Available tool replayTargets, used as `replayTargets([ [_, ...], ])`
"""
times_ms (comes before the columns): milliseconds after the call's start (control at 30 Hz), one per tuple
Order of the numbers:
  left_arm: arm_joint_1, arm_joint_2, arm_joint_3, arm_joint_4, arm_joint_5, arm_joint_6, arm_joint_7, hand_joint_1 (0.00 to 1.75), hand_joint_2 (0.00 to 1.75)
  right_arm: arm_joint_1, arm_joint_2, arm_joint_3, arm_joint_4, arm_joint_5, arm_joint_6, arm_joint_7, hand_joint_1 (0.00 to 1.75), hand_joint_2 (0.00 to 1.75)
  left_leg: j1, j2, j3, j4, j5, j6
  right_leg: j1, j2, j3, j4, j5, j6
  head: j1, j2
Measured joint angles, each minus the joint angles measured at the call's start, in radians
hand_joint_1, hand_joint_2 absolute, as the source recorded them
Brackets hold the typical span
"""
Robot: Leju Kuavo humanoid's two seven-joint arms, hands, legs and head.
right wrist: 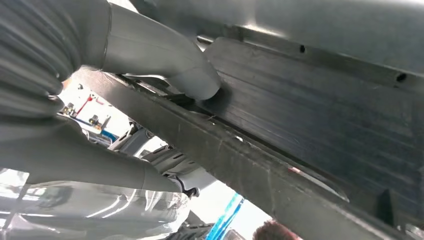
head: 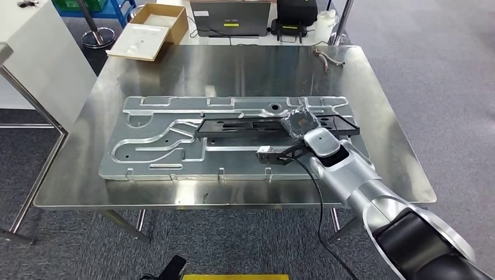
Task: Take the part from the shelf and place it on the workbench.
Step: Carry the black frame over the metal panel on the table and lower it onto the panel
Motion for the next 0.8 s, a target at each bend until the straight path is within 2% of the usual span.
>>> replayTargets([
  [33, -0.001, 0.0, 0.0, 0.0, 0.0, 0.0, 0.0, 0.0, 0.0, 0.001, 0.0, 0.0, 0.004, 0.0, 0.0, 0.0, 1.75, 1.75, 0.0, 0.0, 0.0, 0.0, -0.001, 0.001, -0.006, 0.003, -0.037, 0.067, -0.026, 0.005, 0.0, 0.0],
  [67, -0.002, 0.0, 0.0, 0.0, 0.0, 0.0, 0.0, 0.0, 0.0, 0.003, 0.0, 0.0, 0.008, 0.0, 0.0, 0.001, 1.75, 1.75, 0.001, 0.0, 0.001, 0.0, -0.002, 0.001, -0.012, 0.004, -0.069, 0.12, -0.038, 0.01, 0.0, 0.0],
  [100, -0.001, 0.0, 0.0, 0.0, 0.001, 0.0, 0.0, 0.0, 0.0, 0.005, 0.0, 0.0, 0.01, 0.0, 0.001, 0.002, 1.75, 1.75, 0.001, 0.0, 0.001, 0.001, -0.004, 0.0, -0.018, 0.003, -0.087, 0.141, -0.032, 0.014, 0.0, 0.0],
  [133, -0.001, 0.0, 0.0, 0.0, 0.002, 0.0, 0.0, 0.0, 0.0, 0.006, 0.0, 0.0, 0.012, 0.0, 0.001, 0.003, 1.75, 1.75, 0.003, -0.001, 0.002, 0.003, -0.006, -0.003, -0.024, 0.003, -0.086, 0.124, -0.007, 0.018, 0.0, 0.0],
  [200, -0.001, 0.0, -0.001, 0.0, 0.003, 0.0, 0.0, 0.0, 0.0, 0.005, 0.003, 0.0, 0.015, 0.0, 0.0, 0.004, 1.75, 1.75, 0.007, -0.002, 0.004, 0.009, -0.011, -0.01, -0.032, -0.006, -0.036, 0.004, 0.07, 0.024, 0.0, 0.0],
  [233, -0.001, 0.0, -0.002, 0.0, 0.003, 0.0, 0.0, 0.0, 0.44, 0.005, 0.007, 0.0, 0.016, 0.0, -0.001, 0.004, 1.31, 1.31, 0.006, -0.003, 0.002, 0.014, -0.015, -0.016, -0.031, -0.012, -0.009, -0.059, 0.094, 0.024, 0.0, 0.0],
  [267, -0.001, 0.0, -0.003, 0.0, 0.003, 0.0, -0.001, 0.0, 0.87, 0.004, 0.013, 0.0, 0.018, 0.0, -0.002, 0.005, 0.87, 0.87, 0.005, -0.004, 0.0, 0.017, -0.018, -0.023, -0.029, -0.016, 0.008, -0.1, 0.105, 0.022, 0.0, 0.0],
  [333, -0.001, 0.0, -0.006, 0.0, 0.002, 0.0, 0.0, 0.0, 1.75, 0.005, 0.026, 0.0, 0.023, 0.0, -0.004, 0.006, 0.0, 0.0, 0.003, -0.003, -0.003, 0.018, -0.02, -0.037, -0.021, -0.017, 0.015, -0.122, 0.102, 0.013, 0.0, 0.0],
  [400, -0.001, 0.0, -0.01, 0.0, 0.0, -0.001, 0.004, 0.0, 1.75, 0.007, 0.032, 0.0, 0.029, 0.0, -0.006, 0.007, 0.0, 0.0, 0.006, -0.002, -0.002, 0.019, -0.023, -0.05, -0.021, -0.015, 0.015, -0.124, 0.105, -0.001, 0.0, 0.0],
  [433, -0.001, 0.0, -0.012, 0.0, -0.001, -0.001, 0.006, 0.0, 1.75, 0.009, 0.033, 0.0, 0.032, 0.0, -0.006, 0.007, 0.0, 0.0, 0.007, -0.001, -0.008, 0.035, -0.035, -0.055, -0.022, -0.016, 0.016, -0.126, 0.108, -0.008, 0.0, 0.0],
  [467, -0.002, 0.0, -0.015, 0.0, -0.002, -0.002, 0.008, 0.0, 1.75, 0.009, 0.032, 0.0, 0.035, 0.0, -0.008, 0.007, 0.0, 0.0, 0.008, 0.0, -0.025, 0.072, -0.06, -0.058, -0.023, -0.018, 0.017, -0.129, 0.11, -0.015, 0.0, 0.0],
  [567, -0.001, 0.0, -0.021, 0.0, -0.007, -0.003, 0.015, 0.0, 1.75, 0.016, 0.024, 0.0, 0.043, 0.0, -0.011, 0.006, 0.0, 0.0, 0.008, 0.002, -0.114, 0.26, -0.152, -0.062, -0.016, -0.021, 0.017, -0.129, 0.109, -0.026, 0.0, 0.0],
  [600, 0.001, 0.0, -0.021, 0.0, -0.008, -0.003, 0.016, 0.0, 1.75, 0.019, 0.023, 0.0, 0.045, 0.0, -0.012, 0.006, 0.0, 0.0, 0.007, 0.002, -0.132, 0.296, -0.159, -0.061, -0.013, -0.021, 0.017, -0.128, 0.107, -0.028, 0.0, 0.0],
  [633, 0.002, 0.0, -0.022, 0.0, -0.009, -0.003, 0.016, 0.0, 1.75, 0.022, 0.022, 0.0, 0.047, 0.0, -0.014, 0.007, 0.0, 0.0, 0.007, 0.002, -0.134, 0.297, -0.148, -0.059, -0.01, -0.02, 0.018, -0.127, 0.106, -0.029, 0.0, 0.0],
  [667, 0.002, 0.001, -0.022, 0.0, -0.009, -0.003, 0.016, 0.0, 1.75, 0.022, 0.022, 0.0, 0.049, 0.0, -0.015, 0.008, 0.0, 0.0, 0.006, 0.002, -0.117, 0.259, -0.119, -0.056, -0.008, -0.018, 0.021, -0.127, 0.104, -0.029, 0.0, 0.0],
  [733, 0.001, 0.001, -0.023, 0.0, -0.009, -0.003, 0.016, 0.0, 1.75, 0.021, 0.018, 0.0, 0.051, 0.0, -0.016, 0.008, 0.0, 0.0, 0.003, -0.002, -0.052, 0.125, -0.056, -0.045, -0.004, -0.014, 0.027, -0.123, 0.097, -0.025, 0.0, 0.0],
  [767, 0.0, 0.001, -0.024, 0.0, -0.009, -0.003, 0.016, 0.0, 1.75, 0.021, 0.014, 0.0, 0.051, 0.0, -0.016, 0.008, 0.0, 0.0, 0.001, -0.005, -0.026, 0.072, -0.037, -0.038, -0.002, -0.012, 0.029, -0.121, 0.093, -0.021, 0.0, 0.0],
  [800, -0.001, 0.001, -0.024, 0.0, -0.009, -0.003, 0.016, 0.0, 1.75, 0.022, 0.01, 0.0, 0.052, 0.0, -0.016, 0.008, 0.0, 0.0, -0.002, -0.008, -0.013, 0.044, -0.03, -0.033, -0.002, -0.011, 0.03, -0.12, 0.091, -0.016, 0.0, 0.0],
])
